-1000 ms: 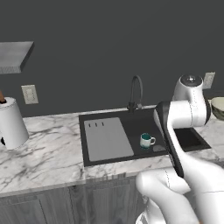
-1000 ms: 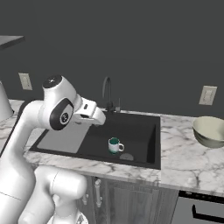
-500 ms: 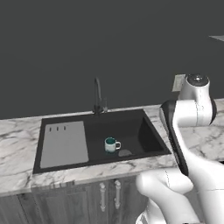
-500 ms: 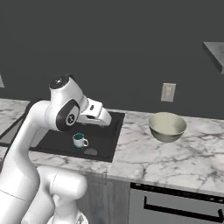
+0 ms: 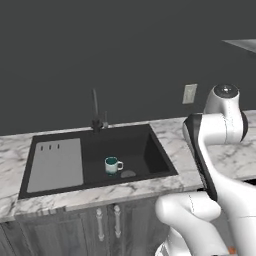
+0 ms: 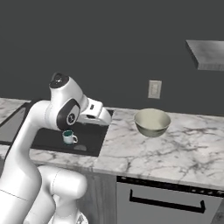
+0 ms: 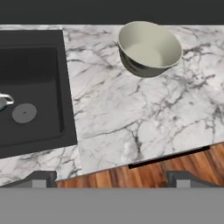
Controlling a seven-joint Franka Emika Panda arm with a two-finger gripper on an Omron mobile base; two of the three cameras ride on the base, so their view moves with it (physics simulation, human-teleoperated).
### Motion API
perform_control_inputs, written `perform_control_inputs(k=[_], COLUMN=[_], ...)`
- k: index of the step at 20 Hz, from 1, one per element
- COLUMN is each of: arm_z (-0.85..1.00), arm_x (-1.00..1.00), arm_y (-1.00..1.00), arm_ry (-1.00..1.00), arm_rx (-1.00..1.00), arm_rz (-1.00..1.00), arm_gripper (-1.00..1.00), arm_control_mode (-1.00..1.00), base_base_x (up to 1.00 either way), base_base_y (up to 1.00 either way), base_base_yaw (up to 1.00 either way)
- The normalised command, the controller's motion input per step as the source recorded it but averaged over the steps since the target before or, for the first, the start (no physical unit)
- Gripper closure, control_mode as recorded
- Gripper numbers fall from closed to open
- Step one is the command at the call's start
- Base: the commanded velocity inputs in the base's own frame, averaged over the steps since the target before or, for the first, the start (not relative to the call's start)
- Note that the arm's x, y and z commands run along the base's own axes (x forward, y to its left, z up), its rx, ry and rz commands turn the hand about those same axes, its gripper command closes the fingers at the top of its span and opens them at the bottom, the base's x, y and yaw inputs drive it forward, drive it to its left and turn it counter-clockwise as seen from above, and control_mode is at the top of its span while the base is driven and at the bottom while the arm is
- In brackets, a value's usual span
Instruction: Pick the mug and place it in the sink. Pick the bowl and place it in the open cabinet and then close the cabinet.
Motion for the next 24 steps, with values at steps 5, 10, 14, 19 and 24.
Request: perform_control_inputs(k=[5, 10, 14, 19, 24], arm_z=[0.0, 0.0, 0.0, 0.0, 0.0], arm_x=[0.0, 0.0, 0.0, 0.0, 0.0], arm_y=[0.0, 0.0, 0.0, 0.0, 0.0], arm_ry=[0.0, 0.0, 0.0, 0.0, 0.0], arm_rx=[0.0, 0.0, 0.0, 0.0, 0.0], arm_rz=[0.0, 0.0, 0.0, 0.0, 0.0], arm_gripper=[-1.0, -1.0, -1.0, -1.0, -1.0], arm_control_mode=[1.0, 1.0, 1.0, 1.0, 1.0], base_base_x=[-0.12, 0.0, 0.0, 0.0, 0.0], base_base_y=[-0.4, -0.57, -0.55, -0.46, -0.41], base_base_yaw=[-0.1, -0.1, -0.08, -0.05, -0.04])
